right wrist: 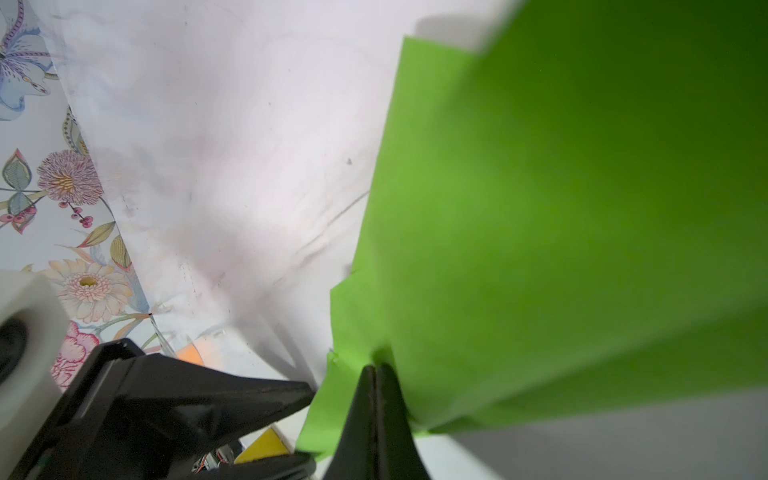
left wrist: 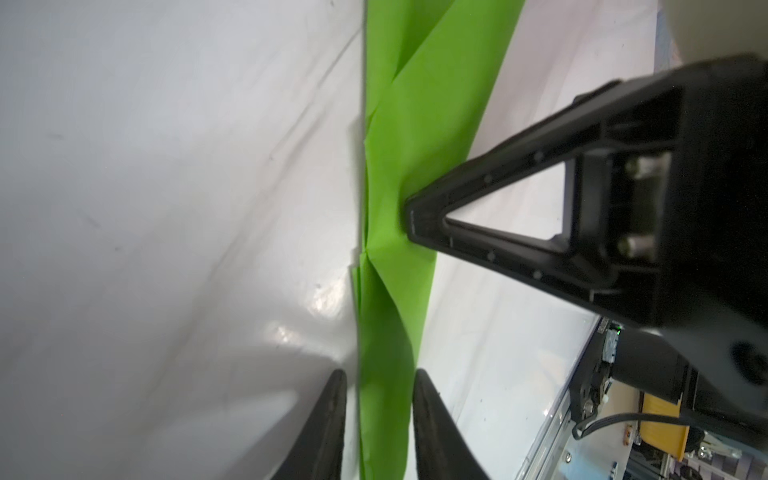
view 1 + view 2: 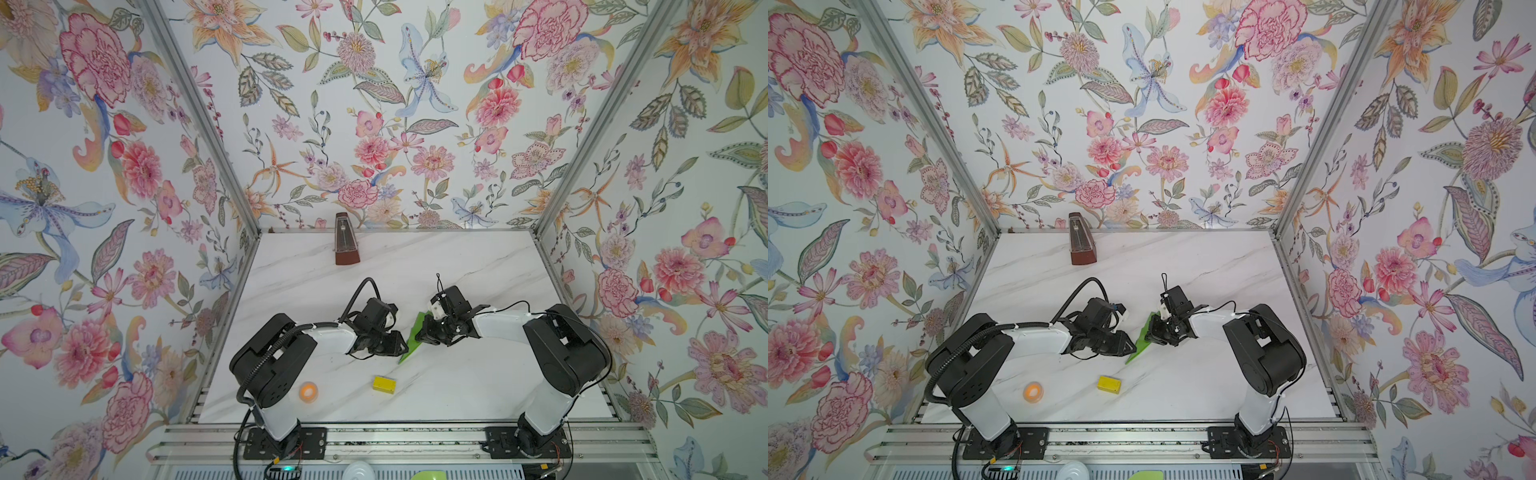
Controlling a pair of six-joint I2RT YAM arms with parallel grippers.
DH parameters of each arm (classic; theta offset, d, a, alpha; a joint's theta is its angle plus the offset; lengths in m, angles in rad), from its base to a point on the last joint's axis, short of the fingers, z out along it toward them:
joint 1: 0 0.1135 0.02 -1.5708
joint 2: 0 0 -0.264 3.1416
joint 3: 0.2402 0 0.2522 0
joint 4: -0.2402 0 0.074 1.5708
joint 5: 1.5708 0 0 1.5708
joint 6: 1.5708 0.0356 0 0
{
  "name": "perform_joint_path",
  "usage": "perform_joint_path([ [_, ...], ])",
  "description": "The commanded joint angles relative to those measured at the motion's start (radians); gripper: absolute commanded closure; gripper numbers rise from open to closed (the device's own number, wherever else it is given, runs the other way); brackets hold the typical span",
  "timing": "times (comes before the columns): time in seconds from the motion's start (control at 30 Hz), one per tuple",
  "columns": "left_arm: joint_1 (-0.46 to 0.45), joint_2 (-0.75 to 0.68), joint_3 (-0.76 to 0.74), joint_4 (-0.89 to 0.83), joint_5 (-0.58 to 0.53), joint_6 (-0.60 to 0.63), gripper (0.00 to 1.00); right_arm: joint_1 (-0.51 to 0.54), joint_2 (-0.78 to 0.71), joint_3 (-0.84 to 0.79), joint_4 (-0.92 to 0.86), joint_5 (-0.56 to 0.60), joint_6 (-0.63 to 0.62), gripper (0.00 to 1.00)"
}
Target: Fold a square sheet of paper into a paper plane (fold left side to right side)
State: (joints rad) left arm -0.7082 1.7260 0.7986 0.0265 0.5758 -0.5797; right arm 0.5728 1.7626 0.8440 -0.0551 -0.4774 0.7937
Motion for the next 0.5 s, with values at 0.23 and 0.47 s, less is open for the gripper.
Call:
perform_joint_path([
  [0.23, 0.01, 0.036, -0.012, 0.118, 0.116, -0.067, 0.65, 0.019, 0.047, -0.054, -0.032, 0.079, 0.053, 1.0],
  [0.47, 0.01, 0.081, -0.006, 0.183, 0.149, -0.094, 0.7, 0.018, 0.054, -0.059, -0.022, 0.077, 0.056, 1.0],
])
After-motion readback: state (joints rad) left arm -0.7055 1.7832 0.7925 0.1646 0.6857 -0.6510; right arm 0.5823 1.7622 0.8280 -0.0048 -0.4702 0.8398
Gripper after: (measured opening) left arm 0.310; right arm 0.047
